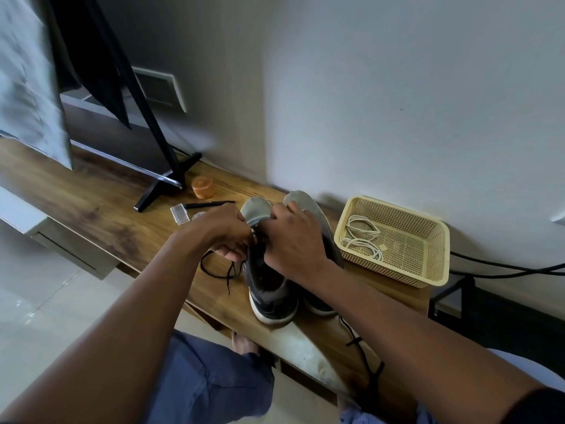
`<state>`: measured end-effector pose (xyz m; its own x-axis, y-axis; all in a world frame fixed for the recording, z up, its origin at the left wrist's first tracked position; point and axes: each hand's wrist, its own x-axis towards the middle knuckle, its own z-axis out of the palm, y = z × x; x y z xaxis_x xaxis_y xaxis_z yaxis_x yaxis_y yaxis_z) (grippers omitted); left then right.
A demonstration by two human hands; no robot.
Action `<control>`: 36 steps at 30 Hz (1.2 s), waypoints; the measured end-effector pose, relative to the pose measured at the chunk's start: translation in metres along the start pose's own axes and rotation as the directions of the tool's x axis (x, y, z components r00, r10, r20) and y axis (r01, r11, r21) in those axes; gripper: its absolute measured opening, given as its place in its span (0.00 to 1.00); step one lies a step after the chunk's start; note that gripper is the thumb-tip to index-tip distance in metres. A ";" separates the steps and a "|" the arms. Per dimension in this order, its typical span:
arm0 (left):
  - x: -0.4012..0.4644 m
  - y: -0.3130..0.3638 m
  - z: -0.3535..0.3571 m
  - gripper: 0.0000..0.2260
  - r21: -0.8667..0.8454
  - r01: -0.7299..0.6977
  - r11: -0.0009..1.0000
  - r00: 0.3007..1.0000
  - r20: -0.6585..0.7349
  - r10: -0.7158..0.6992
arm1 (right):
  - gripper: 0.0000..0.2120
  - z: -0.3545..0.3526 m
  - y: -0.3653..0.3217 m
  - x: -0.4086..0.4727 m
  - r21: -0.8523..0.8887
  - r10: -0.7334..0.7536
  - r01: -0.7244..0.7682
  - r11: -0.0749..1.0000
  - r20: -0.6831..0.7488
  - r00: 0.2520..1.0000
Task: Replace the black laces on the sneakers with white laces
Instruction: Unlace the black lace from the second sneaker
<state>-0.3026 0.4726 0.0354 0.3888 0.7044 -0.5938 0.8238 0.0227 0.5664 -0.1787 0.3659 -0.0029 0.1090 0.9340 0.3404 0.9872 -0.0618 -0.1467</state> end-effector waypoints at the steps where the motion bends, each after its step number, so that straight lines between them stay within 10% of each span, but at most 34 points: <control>1: -0.001 0.000 0.000 0.04 -0.009 0.007 1.000 1.000 -0.002 -0.007 | 0.03 -0.002 0.003 0.001 0.029 0.044 -0.043 0.999 -0.027 0.999; 7: -0.006 -0.001 -0.002 0.06 -0.002 0.001 1.000 1.000 -0.012 -0.001 | 0.03 -0.011 0.018 0.009 0.155 0.259 -0.264 0.952 0.052 0.965; 11: -0.007 -0.002 -0.006 0.06 -0.002 -0.001 1.000 1.000 0.006 0.001 | 0.15 -0.013 0.011 0.010 0.173 0.076 -0.093 0.981 0.103 0.992; 18: -0.008 -0.001 -0.004 0.06 0.020 -0.005 1.000 1.000 -0.003 0.005 | 0.07 0.003 -0.003 -0.002 0.005 -0.160 0.160 0.987 0.099 0.982; 31: -0.002 -0.003 -0.004 0.05 0.010 0.023 1.000 1.000 -0.012 -0.023 | 0.06 -0.006 0.023 0.011 0.107 0.271 -0.268 0.958 -0.021 0.962; 36: -0.002 -0.003 -0.006 0.04 0.003 0.004 1.000 1.000 -0.016 -0.004 | 0.10 -0.003 0.018 0.013 0.261 0.181 -0.175 0.949 0.002 0.984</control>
<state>-0.3083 0.4753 0.0376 0.3787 0.7156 -0.5870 0.8268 0.0233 0.5619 -0.1591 0.3756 0.0015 0.2854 0.9082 0.3060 0.8877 -0.1302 -0.4415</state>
